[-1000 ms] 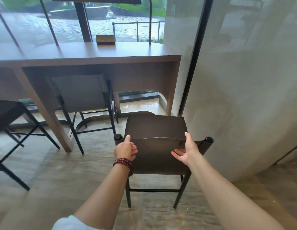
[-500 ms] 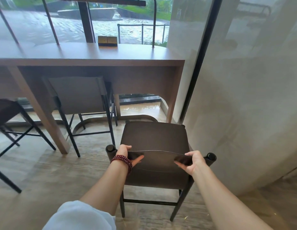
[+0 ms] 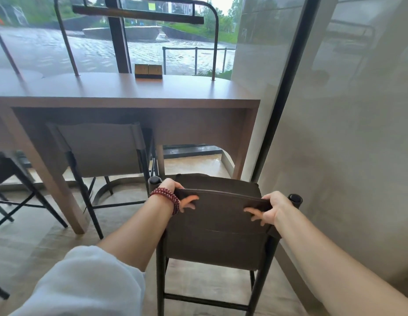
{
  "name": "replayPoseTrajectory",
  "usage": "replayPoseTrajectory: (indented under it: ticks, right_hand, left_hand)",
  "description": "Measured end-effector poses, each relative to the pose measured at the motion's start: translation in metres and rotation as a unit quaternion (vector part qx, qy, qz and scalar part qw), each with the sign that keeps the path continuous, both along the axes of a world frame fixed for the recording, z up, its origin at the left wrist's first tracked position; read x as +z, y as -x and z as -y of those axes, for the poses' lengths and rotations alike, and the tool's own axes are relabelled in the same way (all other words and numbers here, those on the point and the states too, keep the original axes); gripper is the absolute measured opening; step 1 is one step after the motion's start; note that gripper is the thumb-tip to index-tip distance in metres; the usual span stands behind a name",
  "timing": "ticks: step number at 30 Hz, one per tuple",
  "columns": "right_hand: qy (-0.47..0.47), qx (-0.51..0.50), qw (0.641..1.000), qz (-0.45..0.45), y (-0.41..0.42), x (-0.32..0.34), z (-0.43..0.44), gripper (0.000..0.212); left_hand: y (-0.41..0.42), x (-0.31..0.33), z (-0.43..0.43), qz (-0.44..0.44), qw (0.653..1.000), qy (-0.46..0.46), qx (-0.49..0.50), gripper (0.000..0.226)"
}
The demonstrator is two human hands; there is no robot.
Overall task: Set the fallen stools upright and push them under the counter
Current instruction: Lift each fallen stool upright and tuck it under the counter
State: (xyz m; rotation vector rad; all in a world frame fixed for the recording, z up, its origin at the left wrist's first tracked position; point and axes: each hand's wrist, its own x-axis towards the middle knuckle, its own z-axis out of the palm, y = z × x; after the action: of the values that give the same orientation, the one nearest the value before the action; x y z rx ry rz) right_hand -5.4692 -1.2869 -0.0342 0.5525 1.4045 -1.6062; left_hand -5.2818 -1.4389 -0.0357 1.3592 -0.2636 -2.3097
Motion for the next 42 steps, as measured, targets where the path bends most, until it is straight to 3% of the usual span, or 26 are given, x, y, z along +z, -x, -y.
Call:
replayPoseTrajectory:
  ticks: [5,23,27,31,34,36,42]
  right_hand:
    - [-0.017,0.005,0.999,0.032,0.04,0.023,0.063,0.061]
    - [-0.006,0.106,0.992,0.069,0.152,0.081,0.292,0.079]
    - [-0.004,0.144,0.988,0.057,0.178,0.074,0.326,0.069]
    - [0.019,0.21,0.978,0.001,0.195,0.035,0.343,0.053]
    - [0.046,0.201,0.978,-0.026,0.203,-0.009,0.344,0.022]
    - [0.065,0.195,0.978,-0.03,0.206,-0.033,0.344,0.004]
    - [0.101,0.185,0.975,-0.066,0.208,-0.056,0.343,0.011]
  left_hand:
    - [0.033,0.02,0.07,-0.033,0.998,-0.051,0.002,0.062]
    - [0.101,0.058,0.254,-0.037,0.996,-0.027,0.082,0.072]
    - [0.121,0.052,0.284,-0.022,0.997,0.019,0.071,0.064]
    - [0.14,0.02,0.297,0.015,0.996,0.08,0.039,0.04]
    - [0.151,-0.019,0.299,0.012,0.995,0.097,0.029,0.009]
    - [0.155,-0.041,0.3,0.015,0.992,0.12,0.039,0.013]
    - [0.15,-0.056,0.305,0.006,0.985,0.165,0.038,0.018]
